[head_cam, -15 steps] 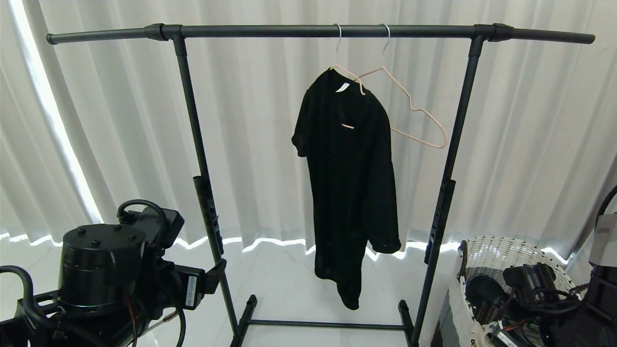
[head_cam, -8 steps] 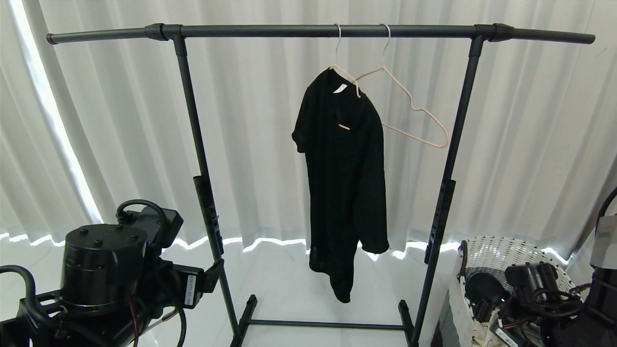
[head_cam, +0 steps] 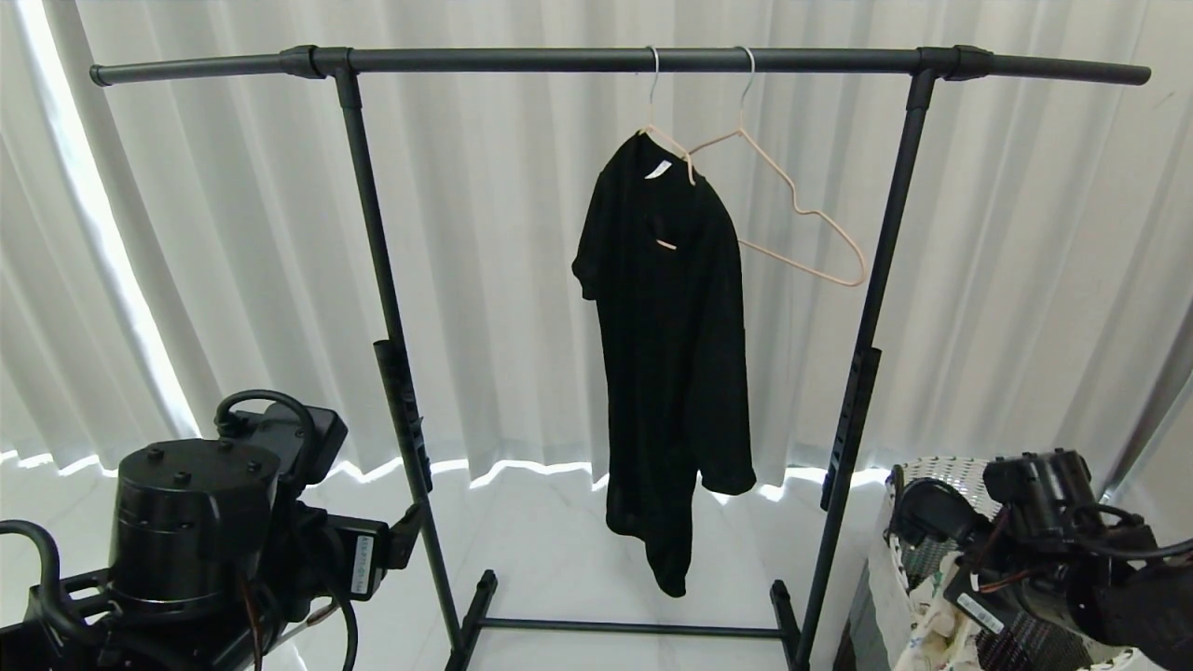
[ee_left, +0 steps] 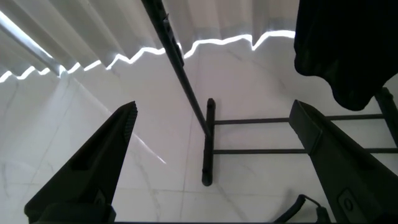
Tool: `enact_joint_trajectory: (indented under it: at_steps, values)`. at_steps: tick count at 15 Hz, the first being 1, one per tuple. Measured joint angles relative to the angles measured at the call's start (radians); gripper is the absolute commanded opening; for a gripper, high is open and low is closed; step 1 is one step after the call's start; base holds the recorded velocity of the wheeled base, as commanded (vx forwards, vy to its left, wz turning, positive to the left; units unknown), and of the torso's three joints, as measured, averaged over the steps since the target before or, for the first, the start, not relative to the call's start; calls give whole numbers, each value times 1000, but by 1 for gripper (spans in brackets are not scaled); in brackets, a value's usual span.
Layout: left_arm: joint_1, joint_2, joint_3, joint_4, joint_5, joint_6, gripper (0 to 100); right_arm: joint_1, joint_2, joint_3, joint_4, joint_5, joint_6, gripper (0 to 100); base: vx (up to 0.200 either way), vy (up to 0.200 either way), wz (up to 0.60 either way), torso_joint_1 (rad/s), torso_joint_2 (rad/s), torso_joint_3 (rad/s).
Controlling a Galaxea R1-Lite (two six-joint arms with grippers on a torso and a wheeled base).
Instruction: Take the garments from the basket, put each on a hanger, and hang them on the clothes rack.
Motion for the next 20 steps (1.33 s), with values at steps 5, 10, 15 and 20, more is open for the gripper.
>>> enact_joint_trajectory:
  at_steps: [5, 10, 15, 20]
  values:
    - [-48, -45, 46, 0, -3, 1, 100, 149, -227, -477, 841, 6, 277, 0, -80, 0, 0, 2, 1, 2]
    - [-72, -76, 54, 0, -6, 1, 100, 309, -307, -643, 980, 15, 421, 0, -200, 0, 0, 1, 1, 1]
    - [-94, -93, 56, 0, -6, 1, 100, 324, -324, -660, 977, 34, 422, 0, -200, 0, 0, -3, 3, 2]
    - [-190, -103, 60, 0, -135, -21, 100, 326, -329, -703, 975, 155, 424, 0, 0, 0, 0, 0, 0, 0]
